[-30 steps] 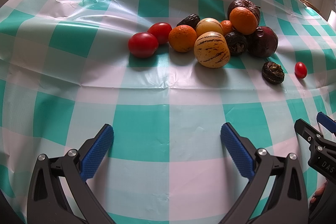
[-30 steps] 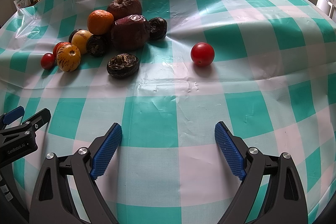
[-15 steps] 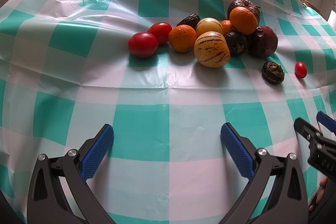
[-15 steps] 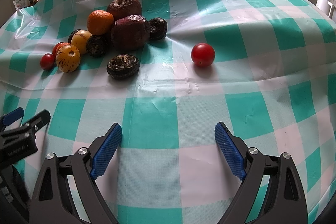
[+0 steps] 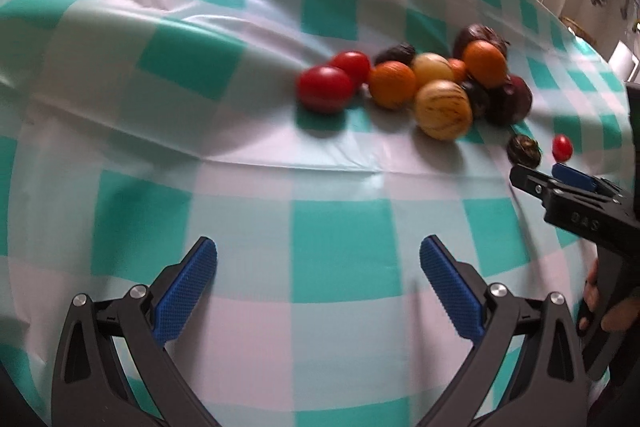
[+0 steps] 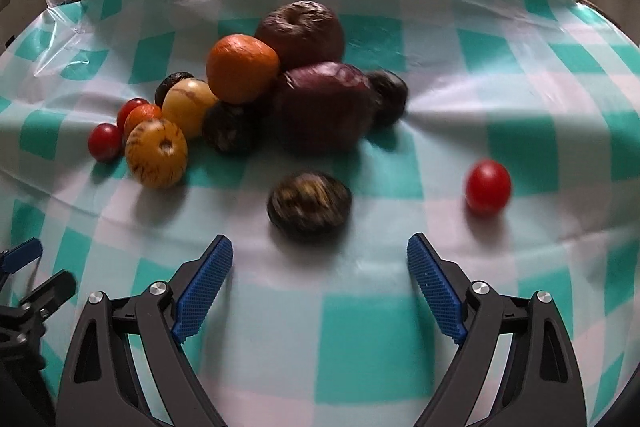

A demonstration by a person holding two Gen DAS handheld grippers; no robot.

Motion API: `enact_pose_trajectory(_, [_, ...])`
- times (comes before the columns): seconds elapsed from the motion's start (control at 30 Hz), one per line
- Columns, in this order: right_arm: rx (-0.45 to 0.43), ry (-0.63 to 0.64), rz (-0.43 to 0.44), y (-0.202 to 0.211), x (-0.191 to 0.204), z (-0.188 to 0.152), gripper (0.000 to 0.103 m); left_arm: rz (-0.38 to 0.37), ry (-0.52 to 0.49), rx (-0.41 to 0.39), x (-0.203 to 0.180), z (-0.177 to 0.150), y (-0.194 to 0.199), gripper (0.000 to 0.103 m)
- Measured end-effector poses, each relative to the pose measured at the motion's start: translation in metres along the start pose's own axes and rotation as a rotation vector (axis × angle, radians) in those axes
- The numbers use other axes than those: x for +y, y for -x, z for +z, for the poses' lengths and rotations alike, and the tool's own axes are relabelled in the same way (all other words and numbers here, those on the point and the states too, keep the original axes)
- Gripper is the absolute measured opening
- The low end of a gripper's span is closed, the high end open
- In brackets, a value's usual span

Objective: Organize fruits
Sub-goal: 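Grasp the dark brown dried fruit with the right tool while the left tool grasps the striped pepino melon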

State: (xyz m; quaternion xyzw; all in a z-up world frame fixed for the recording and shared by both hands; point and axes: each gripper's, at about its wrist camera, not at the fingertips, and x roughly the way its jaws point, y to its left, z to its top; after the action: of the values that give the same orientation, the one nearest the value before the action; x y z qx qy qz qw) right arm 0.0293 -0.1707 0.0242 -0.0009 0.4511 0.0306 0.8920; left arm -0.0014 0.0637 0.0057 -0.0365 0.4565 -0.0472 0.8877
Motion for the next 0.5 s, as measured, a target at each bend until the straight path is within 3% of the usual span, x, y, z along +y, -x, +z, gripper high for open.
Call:
enact_pose_trajectory(0.13, [0.001, 0.024, -0.004, -0.008, 0.005, 0.011, 0.069, -0.037, 0.032, -0.015, 0.015, 0.001, 0.004, 0.101])
enact_pose_trajectory(0.2, [-0.016, 0.035, -0.005, -0.006, 0.007, 0.011, 0.050, -0.047, 0.017, -0.024, 0.012, 0.002, 0.005, 0.097])
enact_pose_trajectory(0.23, [-0.027, 0.042, -0.010, -0.003, 0.007, 0.010, 0.046, -0.043, 0.000, -0.028, 0.009, 0.001, 0.005, 0.095])
enact_pose_trajectory(0.37, [-0.063, 0.016, -0.015, 0.009, 0.004, 0.004, 0.043, -0.032, -0.085, -0.052, -0.017, 0.004, 0.005, 0.088])
enact_pose_trajectory(0.5, [-0.109, -0.076, 0.021, 0.033, -0.018, -0.012, 0.043, -0.075, -0.087, -0.047, -0.045, 0.017, -0.007, 0.088])
